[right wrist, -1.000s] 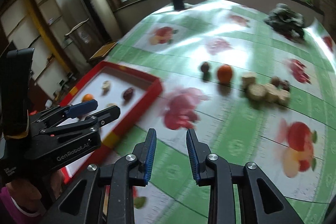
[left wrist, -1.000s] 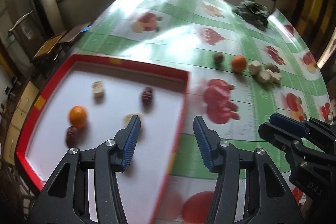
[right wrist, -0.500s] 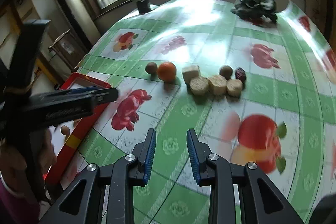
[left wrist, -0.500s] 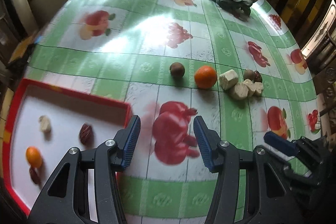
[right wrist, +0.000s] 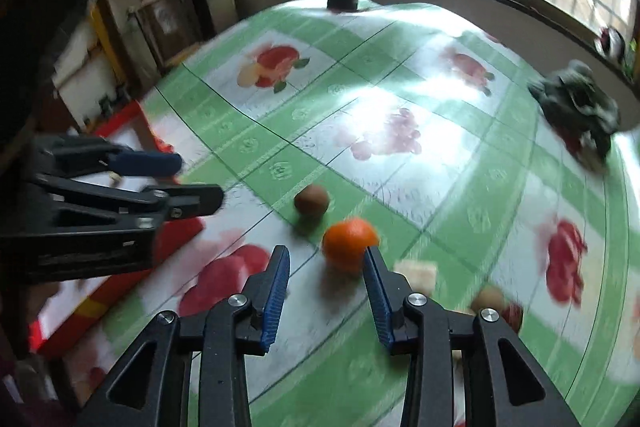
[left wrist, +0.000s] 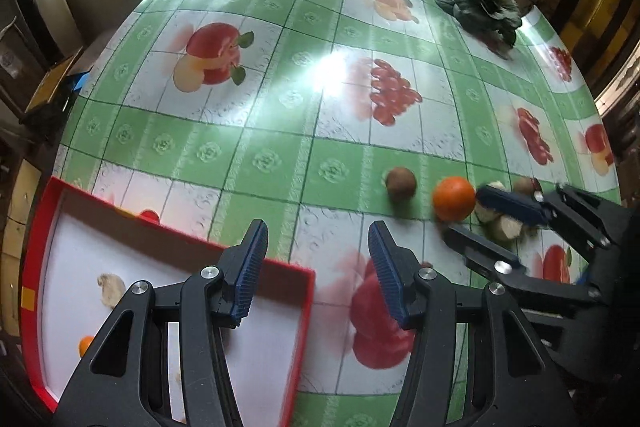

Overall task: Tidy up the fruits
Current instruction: 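Grasp an orange with the right tool while the left tool grasps a brown round fruit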

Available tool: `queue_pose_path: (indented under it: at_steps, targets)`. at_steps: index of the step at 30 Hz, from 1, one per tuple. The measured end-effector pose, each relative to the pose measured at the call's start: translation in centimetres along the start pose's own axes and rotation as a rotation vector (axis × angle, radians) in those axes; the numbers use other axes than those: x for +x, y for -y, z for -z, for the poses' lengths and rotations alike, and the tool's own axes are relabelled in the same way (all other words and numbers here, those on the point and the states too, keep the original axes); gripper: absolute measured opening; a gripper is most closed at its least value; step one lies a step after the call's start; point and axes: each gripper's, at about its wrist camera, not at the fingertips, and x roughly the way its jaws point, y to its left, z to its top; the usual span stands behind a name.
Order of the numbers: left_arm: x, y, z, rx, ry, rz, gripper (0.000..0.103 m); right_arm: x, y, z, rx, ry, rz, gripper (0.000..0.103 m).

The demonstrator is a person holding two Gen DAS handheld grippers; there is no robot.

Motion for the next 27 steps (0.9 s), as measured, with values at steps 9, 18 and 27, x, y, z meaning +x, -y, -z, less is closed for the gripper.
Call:
queue_pose_path:
  at_steps: [9, 18, 27]
  targets:
    - [1.7, 1.7, -1.9, 0.031, -0.024, 0.031, 0.052, 2.0, 2.0, 0.1, -0.014, -0.023, 0.127, 0.034]
    - [5.0, 4.7, -3.0, 0.059, -0.09, 0.07, 0.052, -1.5, 4.6, 2.3, 0.172, 0.042, 0.083, 0.033]
    - [5.9, 4.5, -3.4, 0.043, -0.091, 0.1, 0.023, -3.9, 3.6, 3.5, 0.205, 0.087, 0.042, 0.033]
